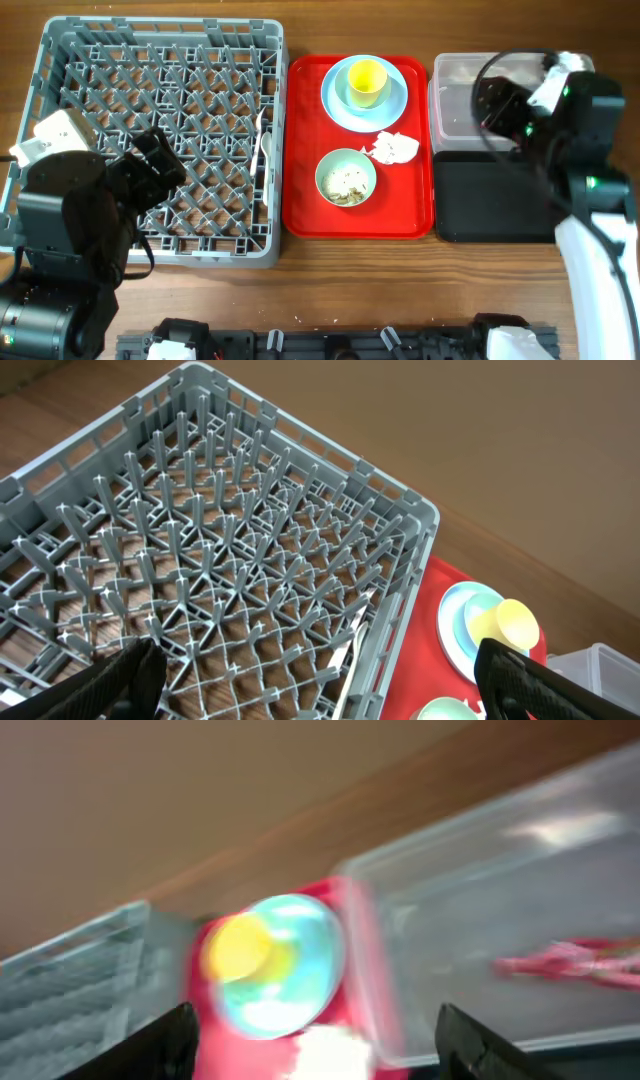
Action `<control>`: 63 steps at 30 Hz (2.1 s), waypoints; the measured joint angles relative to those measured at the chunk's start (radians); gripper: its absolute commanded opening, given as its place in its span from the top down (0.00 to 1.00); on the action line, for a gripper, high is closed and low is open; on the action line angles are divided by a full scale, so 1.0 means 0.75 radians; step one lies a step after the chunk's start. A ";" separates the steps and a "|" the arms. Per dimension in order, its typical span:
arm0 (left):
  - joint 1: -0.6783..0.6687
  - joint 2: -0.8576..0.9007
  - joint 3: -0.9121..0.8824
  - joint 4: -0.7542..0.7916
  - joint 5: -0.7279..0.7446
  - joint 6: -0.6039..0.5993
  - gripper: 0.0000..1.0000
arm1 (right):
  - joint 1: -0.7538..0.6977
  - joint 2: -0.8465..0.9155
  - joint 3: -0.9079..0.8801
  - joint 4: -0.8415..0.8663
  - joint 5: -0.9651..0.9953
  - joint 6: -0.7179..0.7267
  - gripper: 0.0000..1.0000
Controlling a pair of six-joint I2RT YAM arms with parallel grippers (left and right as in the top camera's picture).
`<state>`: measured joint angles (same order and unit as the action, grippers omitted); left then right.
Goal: Sort waste into correct bins and load items into the dishwasher rack
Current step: 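Drop the red wrapper into the clear plastic bin, then grasp the white tissue with the right gripper and drop it in the bin, then grasp the rim of the green rice bowl with the right gripper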
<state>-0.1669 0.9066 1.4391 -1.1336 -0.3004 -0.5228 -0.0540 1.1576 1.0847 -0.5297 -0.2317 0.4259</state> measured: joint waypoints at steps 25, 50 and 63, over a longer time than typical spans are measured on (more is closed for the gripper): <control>0.000 0.000 0.001 0.001 0.000 0.000 0.00 | 0.650 0.739 -0.083 0.136 0.565 0.400 0.96; 0.000 0.000 0.000 -0.002 0.000 0.000 0.00 | -0.041 0.227 -0.050 0.041 0.255 -0.129 0.13; 0.000 0.000 0.000 0.000 0.000 0.000 0.00 | 0.976 0.121 -0.067 -0.231 0.129 -0.280 0.90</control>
<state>-0.1669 0.9066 1.4391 -1.1336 -0.3004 -0.5228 0.6777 1.2480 1.0344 -0.7029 -0.1349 0.2157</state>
